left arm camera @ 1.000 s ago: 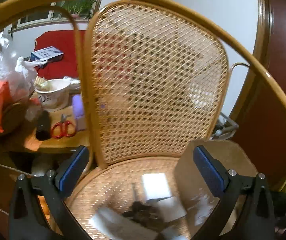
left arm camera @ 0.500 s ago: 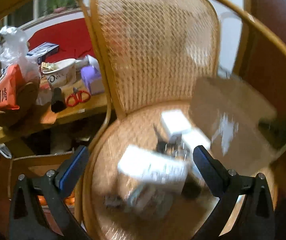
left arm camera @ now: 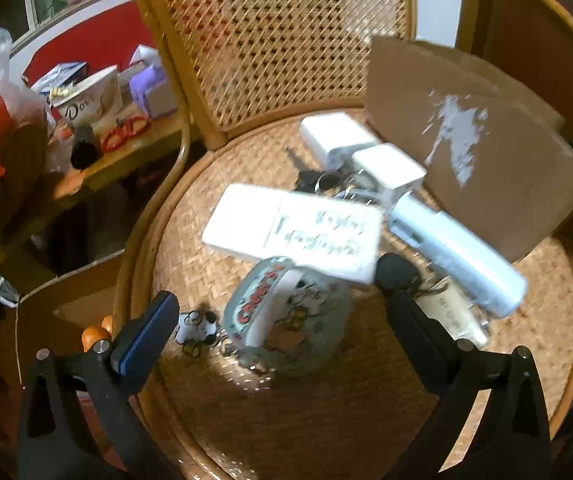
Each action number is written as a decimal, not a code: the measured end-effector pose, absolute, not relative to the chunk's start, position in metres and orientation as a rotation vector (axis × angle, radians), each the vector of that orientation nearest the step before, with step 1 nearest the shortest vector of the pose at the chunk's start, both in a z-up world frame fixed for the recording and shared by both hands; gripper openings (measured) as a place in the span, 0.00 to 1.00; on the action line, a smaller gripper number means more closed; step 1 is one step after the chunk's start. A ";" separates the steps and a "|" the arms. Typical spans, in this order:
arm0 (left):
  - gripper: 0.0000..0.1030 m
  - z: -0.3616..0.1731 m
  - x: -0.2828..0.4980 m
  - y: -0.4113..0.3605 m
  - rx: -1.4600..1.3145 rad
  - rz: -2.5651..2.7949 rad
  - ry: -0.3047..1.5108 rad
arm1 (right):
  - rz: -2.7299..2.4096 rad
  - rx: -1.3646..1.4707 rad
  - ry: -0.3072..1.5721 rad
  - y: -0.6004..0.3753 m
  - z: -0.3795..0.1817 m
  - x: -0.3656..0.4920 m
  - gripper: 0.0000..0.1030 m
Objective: Organize rigid objects
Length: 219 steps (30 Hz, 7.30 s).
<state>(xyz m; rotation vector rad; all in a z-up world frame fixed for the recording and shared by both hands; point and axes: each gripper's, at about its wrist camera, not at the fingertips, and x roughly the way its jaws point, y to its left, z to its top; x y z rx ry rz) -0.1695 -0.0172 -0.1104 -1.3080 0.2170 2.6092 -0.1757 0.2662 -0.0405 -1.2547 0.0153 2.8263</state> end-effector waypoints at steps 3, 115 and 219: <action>1.00 -0.119 -0.174 -0.023 -1.354 2.586 0.194 | 2.825 -1.257 0.017 0.266 -0.041 -0.176 0.11; 0.61 -0.024 -0.191 0.151 -1.084 2.282 0.037 | 2.831 -1.272 0.034 0.266 -0.044 -0.175 0.10; 0.06 0.012 -0.180 0.037 -1.000 2.336 -0.106 | 2.820 -1.280 0.046 0.266 -0.043 -0.179 0.11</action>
